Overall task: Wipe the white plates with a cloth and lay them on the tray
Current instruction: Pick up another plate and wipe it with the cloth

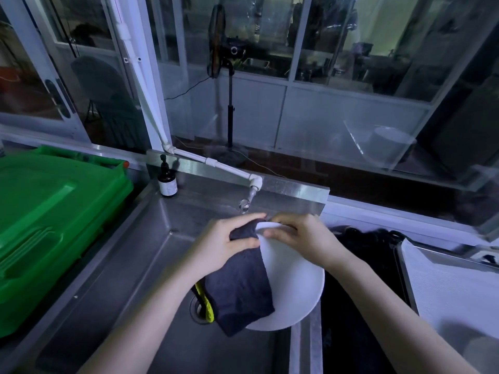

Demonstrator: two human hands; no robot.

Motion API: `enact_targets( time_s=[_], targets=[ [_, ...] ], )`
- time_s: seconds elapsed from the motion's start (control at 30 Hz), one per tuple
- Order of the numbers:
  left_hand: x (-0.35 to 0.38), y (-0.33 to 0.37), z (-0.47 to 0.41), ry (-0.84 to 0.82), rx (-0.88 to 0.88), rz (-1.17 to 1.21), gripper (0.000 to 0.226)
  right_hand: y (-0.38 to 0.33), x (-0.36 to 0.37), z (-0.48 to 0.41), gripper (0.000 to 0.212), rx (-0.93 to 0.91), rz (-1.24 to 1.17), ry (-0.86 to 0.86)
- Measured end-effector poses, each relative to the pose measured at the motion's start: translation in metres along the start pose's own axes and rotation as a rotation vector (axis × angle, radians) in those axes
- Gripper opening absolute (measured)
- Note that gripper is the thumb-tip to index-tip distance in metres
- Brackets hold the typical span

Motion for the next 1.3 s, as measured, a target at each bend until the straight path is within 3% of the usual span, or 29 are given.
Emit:
enact_targets(
  time_s=[0.17,0.3,0.37,0.43,0.53,0.67,0.8,0.93,1.0,1.07,1.17,1.3],
  targets=[
    [-0.002,-0.009,0.020,0.079,-0.068,0.085,0.051,0.014,0.005,0.009,0.015,0.075,-0.117,0.079],
    [-0.014,-0.035,0.033,0.403,-0.268,0.333,0.044,0.051,-0.011,0.030,0.016,0.356,-0.429,0.550],
    [-0.014,-0.045,0.035,0.470,-0.338,0.401,0.042,0.064,0.000,0.045,0.016,0.503,-0.609,0.671],
    [-0.015,-0.049,0.032,0.434,-0.324,0.387,0.041,0.066,0.007,0.048,0.016,0.507,-0.619,0.567],
    [-0.024,-0.045,0.019,0.334,-0.232,0.323,0.045,0.050,-0.004,0.032,0.011,0.334,-0.513,0.270],
    [-0.015,-0.013,0.000,0.077,-0.022,0.124,0.049,0.019,-0.005,0.009,0.016,0.152,-0.251,0.046],
    [-0.018,-0.011,0.001,0.080,-0.017,0.192,0.045,0.018,-0.013,0.012,0.030,0.148,-0.268,0.155],
    [-0.016,-0.048,0.025,0.469,-0.316,0.509,0.027,0.047,-0.010,0.033,0.011,0.458,-0.702,0.611],
    [-0.008,-0.060,0.036,0.581,-0.404,0.564,0.025,0.058,0.013,0.046,0.011,0.595,-0.822,0.713],
    [-0.008,-0.066,0.038,0.574,-0.423,0.557,0.024,0.059,0.019,0.050,0.015,0.584,-0.753,0.625],
    [-0.023,-0.061,0.031,0.472,-0.316,0.447,0.028,0.051,-0.006,0.037,0.005,0.397,-0.611,0.459],
    [-0.020,-0.024,0.009,0.145,-0.058,0.221,0.046,0.022,-0.016,0.007,0.013,0.199,-0.318,0.112]
  ],
)
Point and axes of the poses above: each hand's wrist, its own z-axis away from the middle knuckle, its own x-axis out of the palm, y = z × x, the point moved 7 cm from there along -z, towards the middle knuckle, and after that the axes turned 8 degrees about y, right-handed, at the moved point
